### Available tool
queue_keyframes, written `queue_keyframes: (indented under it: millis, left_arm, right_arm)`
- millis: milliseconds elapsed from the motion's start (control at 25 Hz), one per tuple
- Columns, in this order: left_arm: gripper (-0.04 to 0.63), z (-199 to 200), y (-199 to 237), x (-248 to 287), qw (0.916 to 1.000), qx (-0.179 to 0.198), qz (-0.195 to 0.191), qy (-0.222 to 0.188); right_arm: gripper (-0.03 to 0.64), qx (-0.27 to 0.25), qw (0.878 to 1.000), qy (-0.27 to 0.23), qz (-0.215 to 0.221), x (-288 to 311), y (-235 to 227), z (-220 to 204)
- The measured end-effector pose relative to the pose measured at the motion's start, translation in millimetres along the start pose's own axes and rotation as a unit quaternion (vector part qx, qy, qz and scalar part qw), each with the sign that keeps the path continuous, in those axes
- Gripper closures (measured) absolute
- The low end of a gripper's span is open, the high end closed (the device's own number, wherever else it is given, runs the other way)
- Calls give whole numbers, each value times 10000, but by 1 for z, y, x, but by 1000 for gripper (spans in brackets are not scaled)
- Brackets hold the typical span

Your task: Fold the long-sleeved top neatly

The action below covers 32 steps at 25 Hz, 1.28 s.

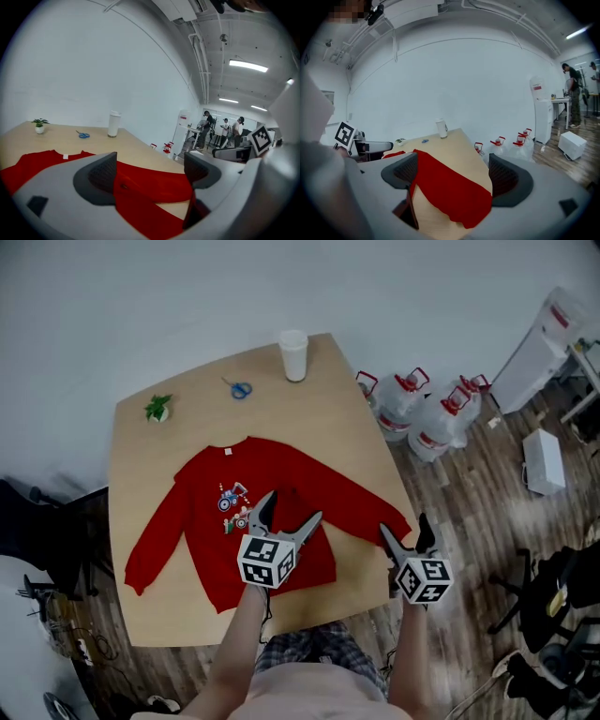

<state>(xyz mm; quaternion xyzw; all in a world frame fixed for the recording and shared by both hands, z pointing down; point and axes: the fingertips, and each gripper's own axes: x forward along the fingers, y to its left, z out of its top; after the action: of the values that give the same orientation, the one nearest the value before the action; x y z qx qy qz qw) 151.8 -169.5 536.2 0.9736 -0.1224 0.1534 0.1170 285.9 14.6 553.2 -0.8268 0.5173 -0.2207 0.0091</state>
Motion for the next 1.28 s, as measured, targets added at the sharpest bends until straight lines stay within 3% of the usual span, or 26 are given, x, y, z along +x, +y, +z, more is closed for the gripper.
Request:
queue_keyframes:
  millis: [360,560,720,1120,1240,1280]
  left_arm:
    - [156,-50,-30,57,9973,-137,-252,682]
    - [156,-67,-39,67,9959,-204,-240,842]
    - [156,-72,-45,71,9952,-204,-290,908]
    - [156,-74,-49,68,9948,-242,-341,931]
    - [157,-75,-44,66,9947,-259,-289,950]
    - [158,-76,-43,66,9947,-269,-273,958]
  right_arm:
    - [232,462,9932,781,-732,6,-46,-61]
    - [308,744,9843,1119,-1147,3,-65,-90]
    - [328,903,9764,1354,-1423,-1,-81,-107]
    - [350,1022,9637,1979,-1470,13,-76,-140]
    - [377,851,9645,2041,-1444,15,-74,-140]
    - [417,801,9663,2027,-1368,17,-71,-140]
